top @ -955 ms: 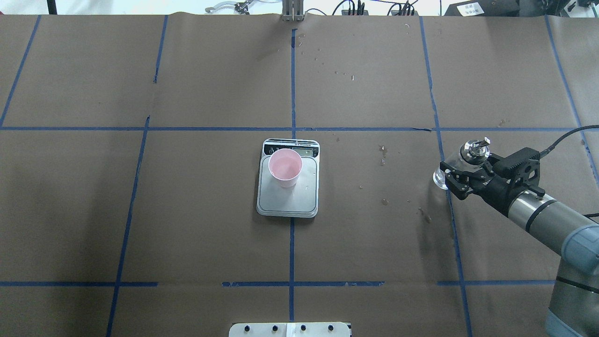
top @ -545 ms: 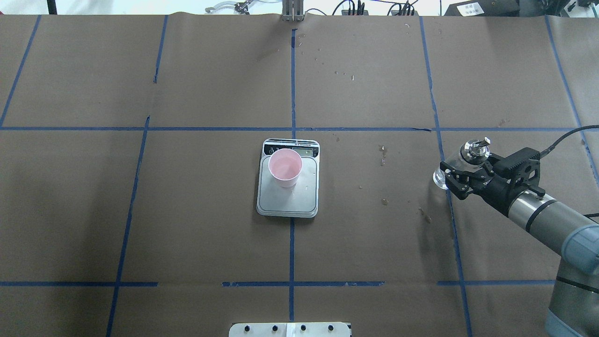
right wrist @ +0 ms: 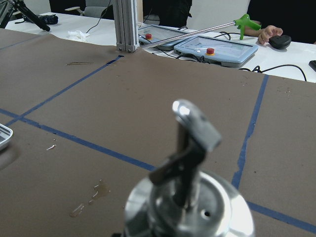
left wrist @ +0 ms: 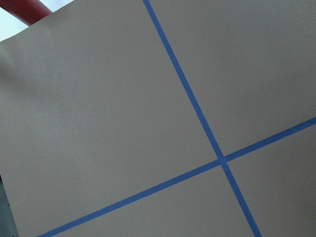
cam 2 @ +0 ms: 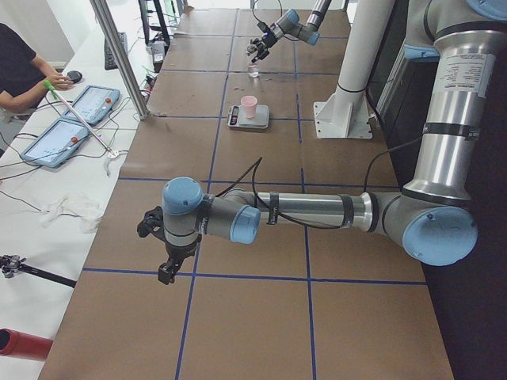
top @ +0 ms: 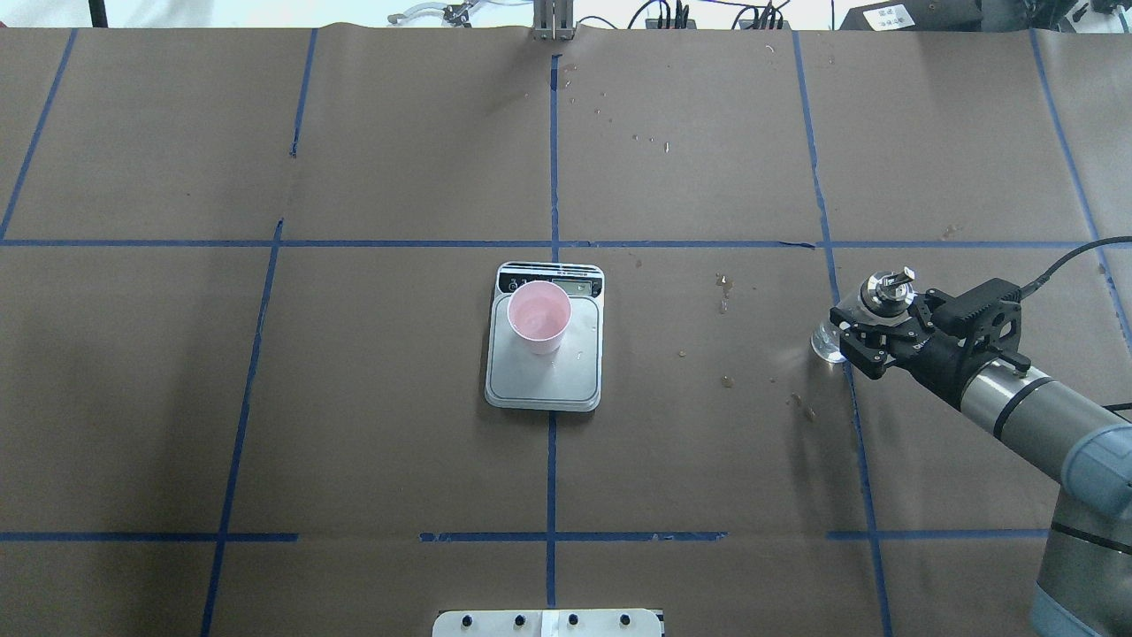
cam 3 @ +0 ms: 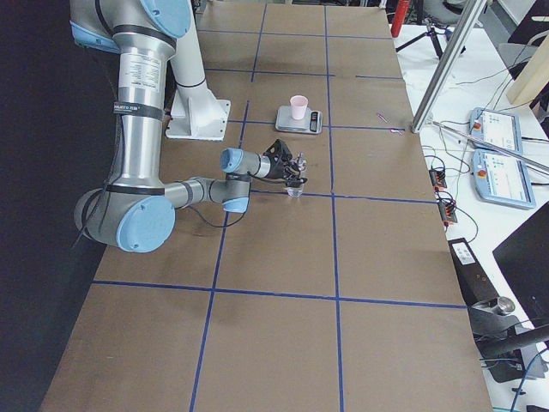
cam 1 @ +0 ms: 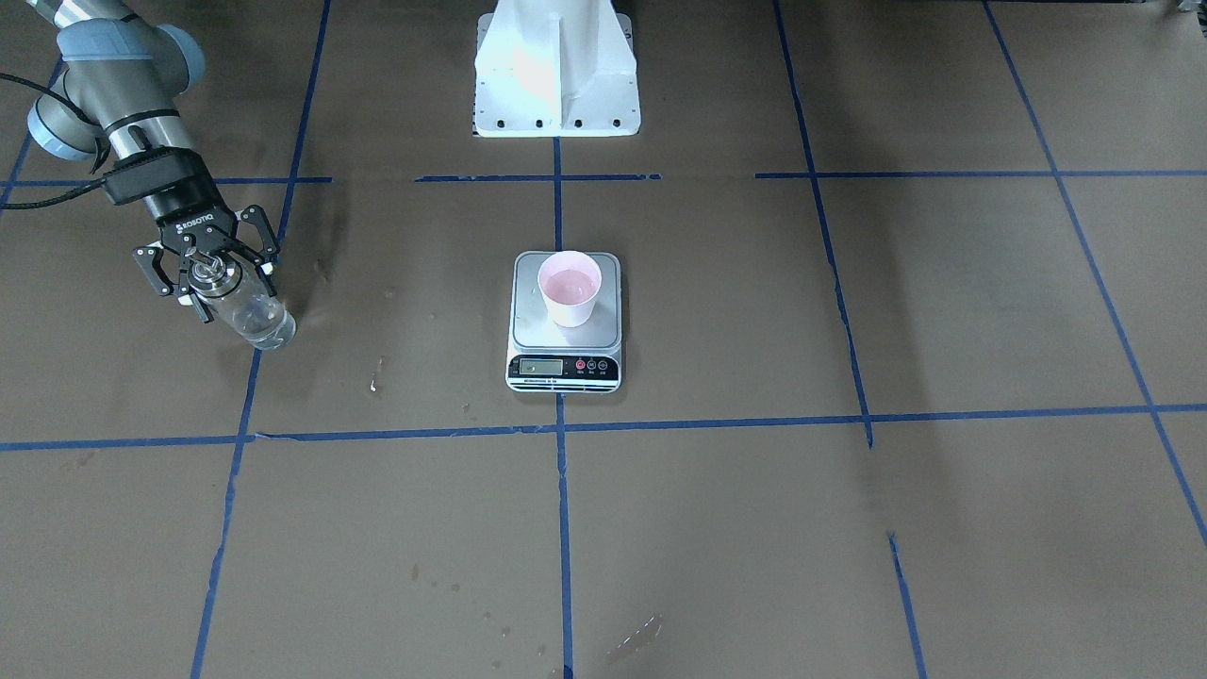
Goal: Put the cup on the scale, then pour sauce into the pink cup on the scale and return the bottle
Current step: 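Lower the glass bottle onto the table with the right gripper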
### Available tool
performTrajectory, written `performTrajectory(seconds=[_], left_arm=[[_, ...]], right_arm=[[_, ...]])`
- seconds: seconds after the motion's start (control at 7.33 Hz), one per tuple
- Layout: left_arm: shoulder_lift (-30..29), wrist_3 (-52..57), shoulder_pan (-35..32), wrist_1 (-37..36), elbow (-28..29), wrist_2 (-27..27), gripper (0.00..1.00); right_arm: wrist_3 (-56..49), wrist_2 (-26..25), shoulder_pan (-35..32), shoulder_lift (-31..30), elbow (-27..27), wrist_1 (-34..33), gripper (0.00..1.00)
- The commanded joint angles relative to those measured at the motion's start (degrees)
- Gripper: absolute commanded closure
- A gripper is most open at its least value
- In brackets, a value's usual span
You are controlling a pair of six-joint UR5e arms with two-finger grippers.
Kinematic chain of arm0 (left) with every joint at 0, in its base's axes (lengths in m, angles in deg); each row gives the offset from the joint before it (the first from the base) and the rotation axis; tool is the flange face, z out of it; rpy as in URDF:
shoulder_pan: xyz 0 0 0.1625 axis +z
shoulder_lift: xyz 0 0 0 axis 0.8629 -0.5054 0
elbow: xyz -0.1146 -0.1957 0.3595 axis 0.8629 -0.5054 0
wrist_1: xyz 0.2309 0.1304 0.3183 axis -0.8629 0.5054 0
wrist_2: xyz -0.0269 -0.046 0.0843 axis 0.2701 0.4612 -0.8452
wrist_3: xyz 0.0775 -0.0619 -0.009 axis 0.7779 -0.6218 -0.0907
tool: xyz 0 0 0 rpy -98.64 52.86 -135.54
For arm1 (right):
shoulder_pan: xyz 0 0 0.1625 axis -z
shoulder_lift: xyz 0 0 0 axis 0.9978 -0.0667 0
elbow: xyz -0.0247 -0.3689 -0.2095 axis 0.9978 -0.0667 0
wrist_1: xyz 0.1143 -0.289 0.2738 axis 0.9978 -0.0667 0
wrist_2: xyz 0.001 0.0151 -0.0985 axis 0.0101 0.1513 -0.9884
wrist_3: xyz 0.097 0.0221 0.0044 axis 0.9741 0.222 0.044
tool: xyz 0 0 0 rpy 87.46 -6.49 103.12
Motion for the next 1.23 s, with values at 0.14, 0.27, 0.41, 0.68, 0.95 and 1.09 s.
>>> performTrajectory(seconds=[0.14, 0.27, 0.41, 0.68, 0.95, 1.09], left_arm=[[0.0, 0.0, 0.0, 0.0, 0.0, 0.0, 0.00], [0.0, 0.0, 0.0, 0.0, 0.0, 0.0, 0.00], [0.0, 0.0, 0.0, 0.0, 0.0, 0.0, 0.00], [0.0, 0.1, 0.0, 0.0, 0.0, 0.0, 0.00], [0.1, 0.1, 0.0, 0.0, 0.0, 0.1, 0.00], [0.1, 0.0, 0.0, 0.0, 0.0, 0.1, 0.00]], right_arm=[[0.1, 0.0, 0.0, -0.1, 0.2, -0.3, 0.01], [0.3, 0.1, -0.2, -0.3, 0.5, -0.7, 0.00], [0.7, 0.3, -0.2, -0.5, 1.3, -3.0, 0.00], [1.1, 2.4, -0.2, -1.8, 4.0, -7.0, 0.00], [1.1, 4.5, -0.3, -2.4, 4.5, -7.1, 0.00], [1.1, 5.4, -0.3, -4.1, 5.5, -7.1, 0.00]])
